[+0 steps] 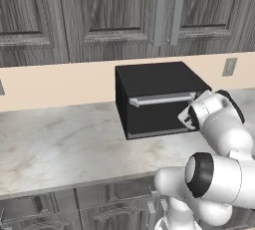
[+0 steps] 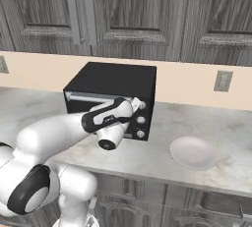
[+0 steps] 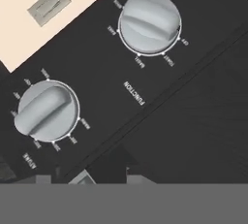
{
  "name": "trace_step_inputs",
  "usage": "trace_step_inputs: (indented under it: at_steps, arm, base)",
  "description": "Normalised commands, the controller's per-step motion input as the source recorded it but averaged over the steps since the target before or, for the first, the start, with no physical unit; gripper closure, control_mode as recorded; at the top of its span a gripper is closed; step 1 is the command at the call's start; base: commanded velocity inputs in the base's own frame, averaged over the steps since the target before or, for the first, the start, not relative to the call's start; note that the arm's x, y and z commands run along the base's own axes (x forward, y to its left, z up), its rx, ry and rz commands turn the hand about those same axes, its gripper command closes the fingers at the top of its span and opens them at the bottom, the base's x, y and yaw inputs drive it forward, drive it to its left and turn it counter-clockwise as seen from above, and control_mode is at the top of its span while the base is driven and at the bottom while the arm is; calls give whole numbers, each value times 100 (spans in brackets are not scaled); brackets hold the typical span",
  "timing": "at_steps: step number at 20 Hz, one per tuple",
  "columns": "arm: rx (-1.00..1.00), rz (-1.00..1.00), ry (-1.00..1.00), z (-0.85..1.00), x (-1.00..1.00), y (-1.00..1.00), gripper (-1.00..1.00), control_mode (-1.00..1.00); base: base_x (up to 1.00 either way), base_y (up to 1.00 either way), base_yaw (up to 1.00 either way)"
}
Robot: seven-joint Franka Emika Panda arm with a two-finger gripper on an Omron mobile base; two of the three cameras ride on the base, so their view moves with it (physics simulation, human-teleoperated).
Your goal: Pull the toaster oven rack outwards. Pick up the baguette from the plate and place it on the toaster oven rack. Close the toaster oven door fully and set the temperature to the lowest setting.
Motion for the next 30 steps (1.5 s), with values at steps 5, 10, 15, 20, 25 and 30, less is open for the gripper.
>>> trace_step_inputs:
  at_steps: [5, 10, 15, 20, 25, 30]
  arm:
    - [0, -11, -1, 19, 0, 0, -100, -100]
    - [0, -9, -9, 26, -14, 0, -100, -100]
    - [1, 0, -12, 6, -64, 0, -100, -100]
    - [0, 0, -9, 2, -60, 0, -100, -100]
    - [-5, 5, 6, 59, -24, 0, -100, -100]
    - [-26, 8, 29, 52, 2, -39, -100, -100]
  base:
    - [0, 0, 0]
    - [0, 0, 0]
    - [0, 0, 0]
    - [0, 0, 0]
    - [0, 0, 0]
    - [0, 0, 0]
